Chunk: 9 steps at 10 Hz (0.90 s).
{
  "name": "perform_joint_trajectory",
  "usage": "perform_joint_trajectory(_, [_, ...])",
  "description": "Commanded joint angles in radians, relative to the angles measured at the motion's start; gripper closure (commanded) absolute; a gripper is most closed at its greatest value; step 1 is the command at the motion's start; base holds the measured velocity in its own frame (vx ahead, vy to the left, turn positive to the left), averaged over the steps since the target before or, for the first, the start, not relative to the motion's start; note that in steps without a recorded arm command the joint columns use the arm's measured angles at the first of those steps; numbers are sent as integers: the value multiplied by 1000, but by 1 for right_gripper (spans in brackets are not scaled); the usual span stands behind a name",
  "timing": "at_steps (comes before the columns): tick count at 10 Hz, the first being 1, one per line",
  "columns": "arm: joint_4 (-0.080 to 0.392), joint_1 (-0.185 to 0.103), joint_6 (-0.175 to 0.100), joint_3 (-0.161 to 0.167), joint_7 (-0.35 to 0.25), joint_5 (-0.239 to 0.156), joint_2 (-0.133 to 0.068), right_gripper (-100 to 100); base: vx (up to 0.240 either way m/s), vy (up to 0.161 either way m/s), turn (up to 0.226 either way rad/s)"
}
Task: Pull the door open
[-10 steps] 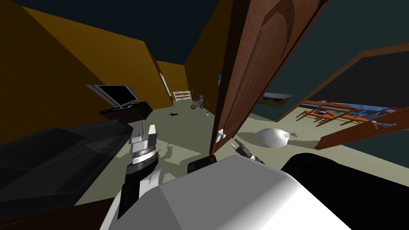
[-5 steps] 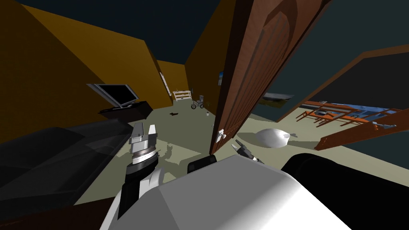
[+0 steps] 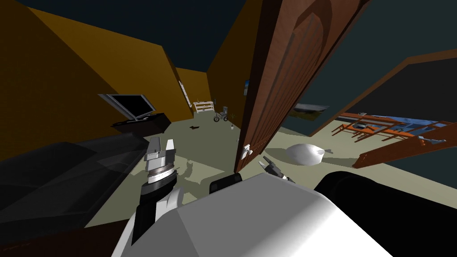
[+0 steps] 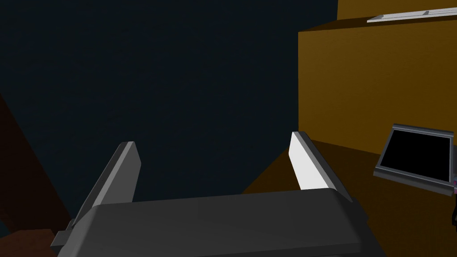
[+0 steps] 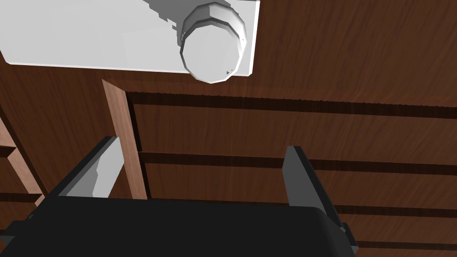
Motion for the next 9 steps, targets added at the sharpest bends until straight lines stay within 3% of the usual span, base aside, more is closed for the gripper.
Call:
perform_joint_trajectory(1, [-3,17,-8,-5,7,-4,10,-100,-19,-28,79])
perform_joint_trajectory(5, [-6,36,-16,-10,14,-7,21,-100,-12,-15,53])
perform_joint_trajectory(9, [-6,36,-16,-10,14,-7,21,-100,1,6,-5])
